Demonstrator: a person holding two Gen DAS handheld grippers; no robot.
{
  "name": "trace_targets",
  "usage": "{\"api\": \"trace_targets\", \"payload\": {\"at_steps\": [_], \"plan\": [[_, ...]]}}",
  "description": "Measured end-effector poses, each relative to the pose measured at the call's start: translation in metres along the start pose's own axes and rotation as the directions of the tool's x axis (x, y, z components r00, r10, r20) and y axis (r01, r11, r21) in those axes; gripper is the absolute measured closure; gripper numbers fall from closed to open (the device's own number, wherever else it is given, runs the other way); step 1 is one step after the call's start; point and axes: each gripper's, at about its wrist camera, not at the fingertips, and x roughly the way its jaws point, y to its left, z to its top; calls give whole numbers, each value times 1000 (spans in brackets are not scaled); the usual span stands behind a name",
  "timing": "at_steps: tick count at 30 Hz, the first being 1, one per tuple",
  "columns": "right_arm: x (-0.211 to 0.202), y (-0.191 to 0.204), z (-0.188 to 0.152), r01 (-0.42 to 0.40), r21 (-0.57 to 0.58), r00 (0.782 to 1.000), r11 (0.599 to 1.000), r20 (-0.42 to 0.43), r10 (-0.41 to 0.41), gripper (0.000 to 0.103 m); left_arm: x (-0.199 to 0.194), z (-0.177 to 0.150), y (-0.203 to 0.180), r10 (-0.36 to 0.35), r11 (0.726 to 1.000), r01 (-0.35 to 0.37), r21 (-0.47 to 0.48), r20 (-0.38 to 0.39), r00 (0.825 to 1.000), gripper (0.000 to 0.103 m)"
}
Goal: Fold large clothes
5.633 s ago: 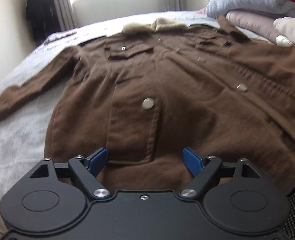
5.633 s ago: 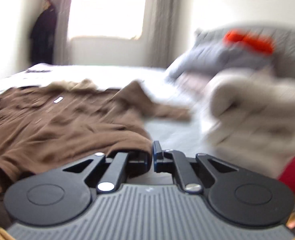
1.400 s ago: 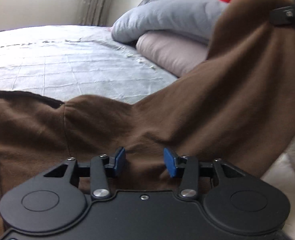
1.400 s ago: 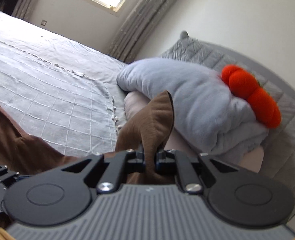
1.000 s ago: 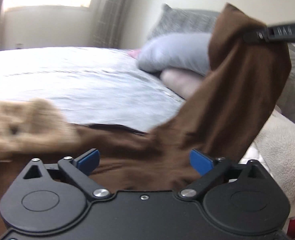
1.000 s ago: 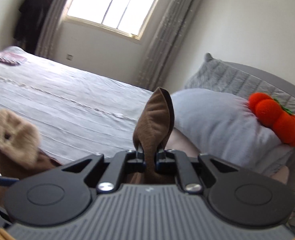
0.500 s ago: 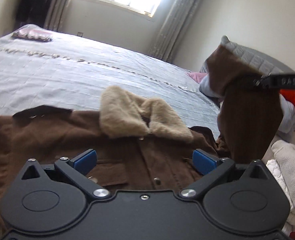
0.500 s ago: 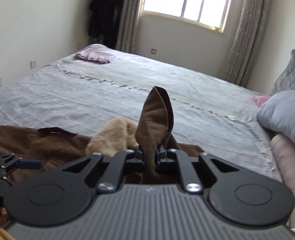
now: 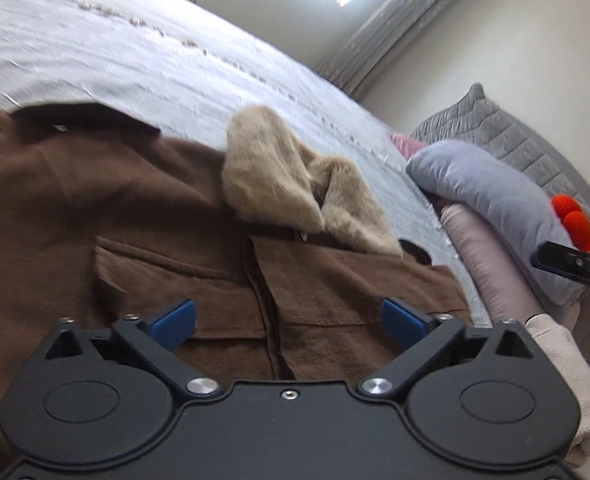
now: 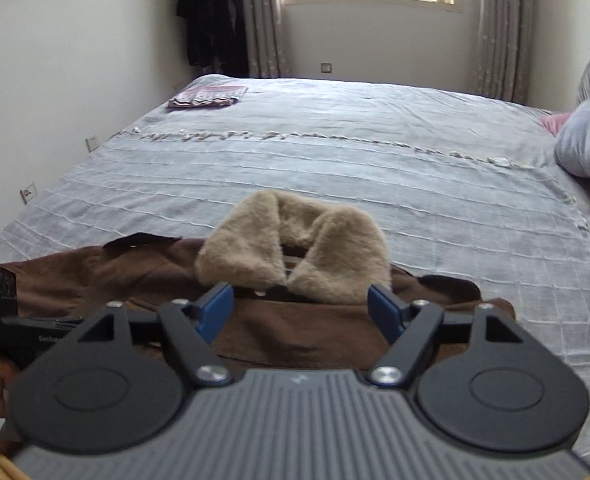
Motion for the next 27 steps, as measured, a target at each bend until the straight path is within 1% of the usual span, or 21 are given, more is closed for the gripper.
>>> {"api": "trace_targets", "payload": {"at_steps": [2,3,5,6,7,8,9,10,12,14,15,16,17,18,19,20,21,22,23,25,27], "plan": [[-3,-26,-13,21,39,1000,999,-5,-21,29,29,-2,-2,32,999,-32,15,-36,999,26],[-4,-38,-19,35,57,999,998,-9,-35,29,41,-2,-3,58,998,-57,25,-39,998,28],[-6,-63,-31,66,93,998,993,-22,-64,29,54,-2,-12,98,992,-98,76,0,995,31],[-6,-75,-37,80,110,997,991,-30,-77,29,59,0,-16,115,988,-116,102,13,993,43],[-7,-86,-42,94,126,995,988,-36,-90,29,63,1,-21,130,984,-131,122,18,991,50],[-8,-96,-48,107,139,994,984,-40,-103,28,66,2,-25,135,981,-137,140,21,991,65],[-7,-105,-52,119,152,993,981,-42,-114,28,68,3,-30,143,976,-145,163,20,989,90],[-7,-113,-57,129,165,991,978,-41,-124,28,67,4,-35,142,972,-145,186,28,989,95],[-4,-128,-65,144,190,990,971,-35,-140,28,54,4,-47,132,967,-146,208,77,988,96],[3,-139,-72,156,216,988,964,-23,-155,28,30,8,-55,97,975,-123,185,142,985,96],[7,-143,-75,161,229,987,960,-17,-162,28,21,11,-58,102,974,-133,181,172,980,96],[13,-147,-78,165,240,986,957,-12,-167,28,15,11,-60,135,965,-174,196,197,971,96],[18,-149,-80,166,251,986,954,-10,-169,28,16,12,-62,208,942,-250,222,197,958,95],[25,-151,-84,166,259,986,952,-9,-169,30,20,11,-63,284,911,-326,255,187,940,90],[32,-152,-86,166,263,985,950,-11,-169,32,29,9,-64,355,868,-392,303,173,919,89],[39,-152,-88,170,262,985,950,-14,-173,39,35,7,-65,407,830,-443,340,174,897,89],[46,-151,-91,177,255,984,951,-10,-180,47,38,2,-67,435,802,-480,356,203,877,89],[52,-148,-92,182,245,982,952,-1,-187,48,37,-2,-70,431,787,-496,368,248,868,89],[56,-145,-94,177,236,982,956,16,-186,50,34,-6,-74,394,787,-484,383,290,872,85],[62,-136,-96,149,198,983,969,76,-166,56,29,-13,-81,269,816,-399,418,336,903,81],[69,-128,-95,137,158,980,978,121,-157,57,37,-19,-84,185,832,-312,459,301,936,81]]}}
